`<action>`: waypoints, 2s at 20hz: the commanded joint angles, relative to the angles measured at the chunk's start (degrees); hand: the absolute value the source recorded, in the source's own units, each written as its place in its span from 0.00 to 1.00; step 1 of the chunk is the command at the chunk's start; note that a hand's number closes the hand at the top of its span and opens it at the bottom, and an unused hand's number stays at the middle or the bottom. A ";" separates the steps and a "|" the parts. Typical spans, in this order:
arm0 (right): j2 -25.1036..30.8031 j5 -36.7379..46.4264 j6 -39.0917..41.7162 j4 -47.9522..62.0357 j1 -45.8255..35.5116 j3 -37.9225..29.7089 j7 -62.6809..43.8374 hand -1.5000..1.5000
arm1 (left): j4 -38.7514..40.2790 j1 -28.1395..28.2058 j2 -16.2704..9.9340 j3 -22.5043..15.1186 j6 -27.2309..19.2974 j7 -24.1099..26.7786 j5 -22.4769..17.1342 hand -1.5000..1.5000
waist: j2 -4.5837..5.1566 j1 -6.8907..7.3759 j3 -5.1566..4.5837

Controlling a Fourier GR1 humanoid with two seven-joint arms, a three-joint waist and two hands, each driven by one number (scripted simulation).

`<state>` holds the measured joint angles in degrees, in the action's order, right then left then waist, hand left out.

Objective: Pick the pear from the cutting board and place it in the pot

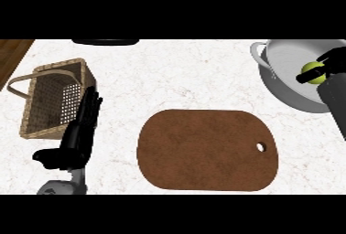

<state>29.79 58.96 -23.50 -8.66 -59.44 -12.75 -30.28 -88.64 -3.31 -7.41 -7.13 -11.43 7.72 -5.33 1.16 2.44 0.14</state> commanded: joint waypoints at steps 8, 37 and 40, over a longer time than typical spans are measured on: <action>-0.79 -14.16 -9.22 -7.15 4.13 -13.08 18.15 0.00 | -1.63 1.99 0.18 -0.71 0.49 0.15 0.40 0.50 | -0.02 -0.21 0.20; 9.09 -46.97 -1.89 -11.75 21.50 -33.13 55.24 0.00 | 0.37 1.44 2.15 1.78 0.68 -0.26 1.40 0.50 | -0.89 -1.80 -0.07; 10.14 -49.43 -1.45 -13.46 24.03 -34.18 57.01 0.00 | -1.95 3.93 1.79 1.30 0.89 -0.44 1.99 0.50 | -1.03 -1.98 -0.08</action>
<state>38.40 12.09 -25.95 -20.80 -38.10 -46.29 25.15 -89.68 -0.15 -5.44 -6.04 -10.88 8.29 -3.44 0.27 0.75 0.08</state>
